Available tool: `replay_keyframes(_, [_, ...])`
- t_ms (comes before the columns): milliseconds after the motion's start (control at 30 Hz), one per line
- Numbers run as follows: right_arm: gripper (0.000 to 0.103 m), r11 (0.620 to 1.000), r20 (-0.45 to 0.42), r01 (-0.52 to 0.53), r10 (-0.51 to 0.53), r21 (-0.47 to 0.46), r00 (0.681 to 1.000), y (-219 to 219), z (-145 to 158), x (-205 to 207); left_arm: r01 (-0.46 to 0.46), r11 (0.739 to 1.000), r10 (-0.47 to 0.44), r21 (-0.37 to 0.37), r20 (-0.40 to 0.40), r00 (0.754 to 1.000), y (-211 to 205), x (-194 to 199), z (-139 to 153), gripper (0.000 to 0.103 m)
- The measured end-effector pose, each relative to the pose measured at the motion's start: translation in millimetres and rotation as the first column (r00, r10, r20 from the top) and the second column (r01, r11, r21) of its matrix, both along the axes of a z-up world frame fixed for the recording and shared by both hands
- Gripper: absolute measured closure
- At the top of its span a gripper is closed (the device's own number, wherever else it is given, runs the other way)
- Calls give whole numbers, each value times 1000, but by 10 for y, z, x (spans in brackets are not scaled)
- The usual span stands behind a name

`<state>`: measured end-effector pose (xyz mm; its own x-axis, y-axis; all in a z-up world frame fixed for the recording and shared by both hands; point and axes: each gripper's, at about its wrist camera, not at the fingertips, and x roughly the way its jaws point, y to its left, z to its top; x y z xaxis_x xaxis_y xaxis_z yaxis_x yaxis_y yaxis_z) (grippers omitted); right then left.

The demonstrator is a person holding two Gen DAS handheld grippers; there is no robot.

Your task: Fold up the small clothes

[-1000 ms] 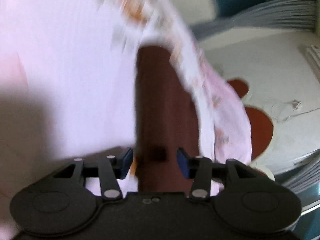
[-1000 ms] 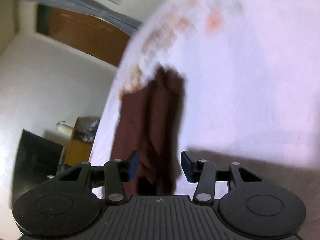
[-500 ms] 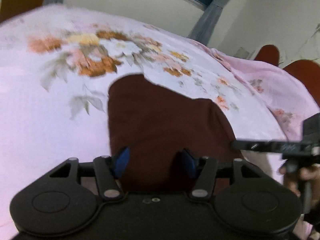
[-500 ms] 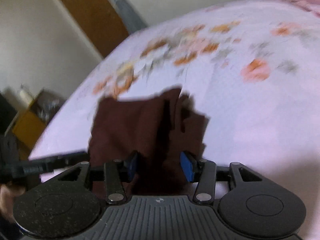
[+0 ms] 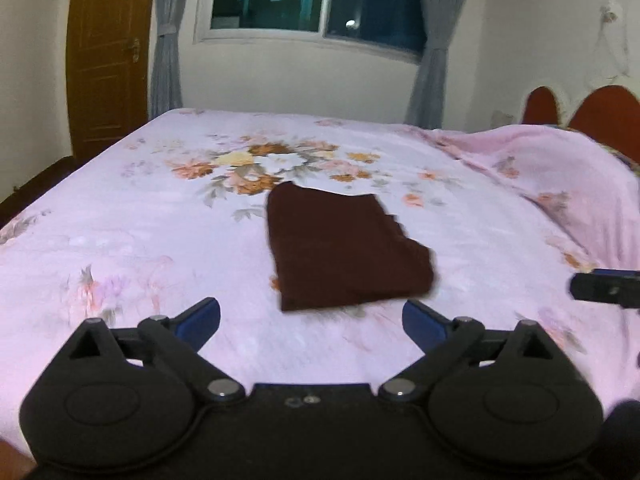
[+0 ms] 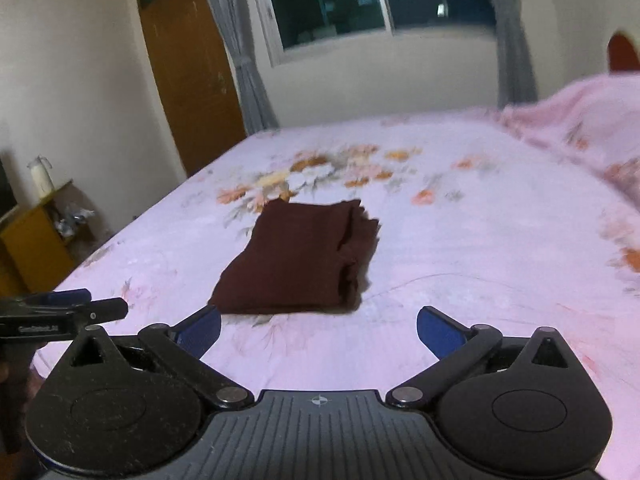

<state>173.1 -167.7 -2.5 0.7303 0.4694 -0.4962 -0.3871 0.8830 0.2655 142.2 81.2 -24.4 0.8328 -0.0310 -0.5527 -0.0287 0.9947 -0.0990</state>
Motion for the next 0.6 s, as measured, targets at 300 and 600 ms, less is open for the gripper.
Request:
replay_keyframes(300, [0,997,142,72,-68,-23,987,85,285,-1124,17,1000,-17,-1,156,988,-304,-900,410,4])
replay_keyframes(600, [0,995,204,101,-94,-24,974,46,467,-1495,34,999,-41,36,208,977,-484,-1200,568,4])
